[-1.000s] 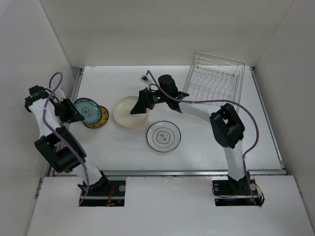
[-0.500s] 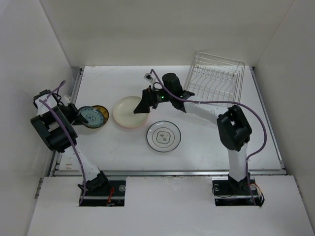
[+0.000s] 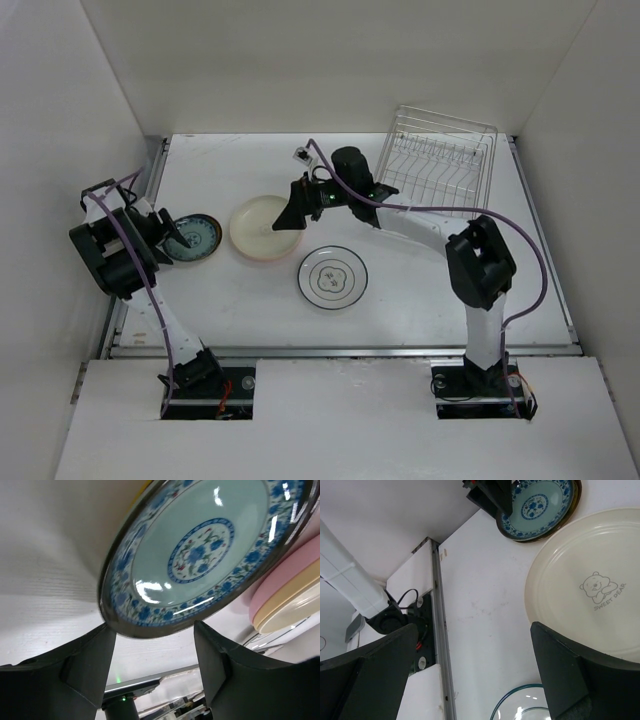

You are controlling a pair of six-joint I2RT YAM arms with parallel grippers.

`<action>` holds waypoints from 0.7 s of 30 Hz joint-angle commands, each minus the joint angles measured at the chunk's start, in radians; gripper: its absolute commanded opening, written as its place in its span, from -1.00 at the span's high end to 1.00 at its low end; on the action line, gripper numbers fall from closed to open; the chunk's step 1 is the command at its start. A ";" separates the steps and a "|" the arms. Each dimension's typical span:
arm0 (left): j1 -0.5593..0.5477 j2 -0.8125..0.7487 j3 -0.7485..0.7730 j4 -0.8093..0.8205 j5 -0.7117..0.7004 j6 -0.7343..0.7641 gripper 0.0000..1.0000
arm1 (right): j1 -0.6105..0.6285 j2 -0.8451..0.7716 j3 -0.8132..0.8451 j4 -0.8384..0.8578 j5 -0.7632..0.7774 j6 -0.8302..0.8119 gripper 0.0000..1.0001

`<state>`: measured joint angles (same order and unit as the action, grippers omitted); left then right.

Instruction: Unload the plates from the dish rack

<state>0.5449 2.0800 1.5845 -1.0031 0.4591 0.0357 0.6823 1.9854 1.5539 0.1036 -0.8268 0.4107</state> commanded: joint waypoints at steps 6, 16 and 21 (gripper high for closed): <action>-0.054 -0.048 0.040 -0.064 -0.129 0.038 -0.23 | 0.008 -0.071 -0.014 0.024 -0.015 -0.023 -1.00; -0.088 -0.243 -0.003 -0.059 -0.230 0.050 -0.25 | -0.012 -0.154 -0.043 -0.102 0.113 -0.072 -1.00; -0.088 -0.502 -0.107 0.024 -0.330 0.061 -0.44 | -0.133 -0.310 -0.112 -0.272 0.513 -0.081 -1.00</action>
<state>0.4522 1.7424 1.5158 -0.9989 0.2184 0.0772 0.6323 1.7988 1.4498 -0.0742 -0.6033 0.3546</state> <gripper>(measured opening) 0.707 0.999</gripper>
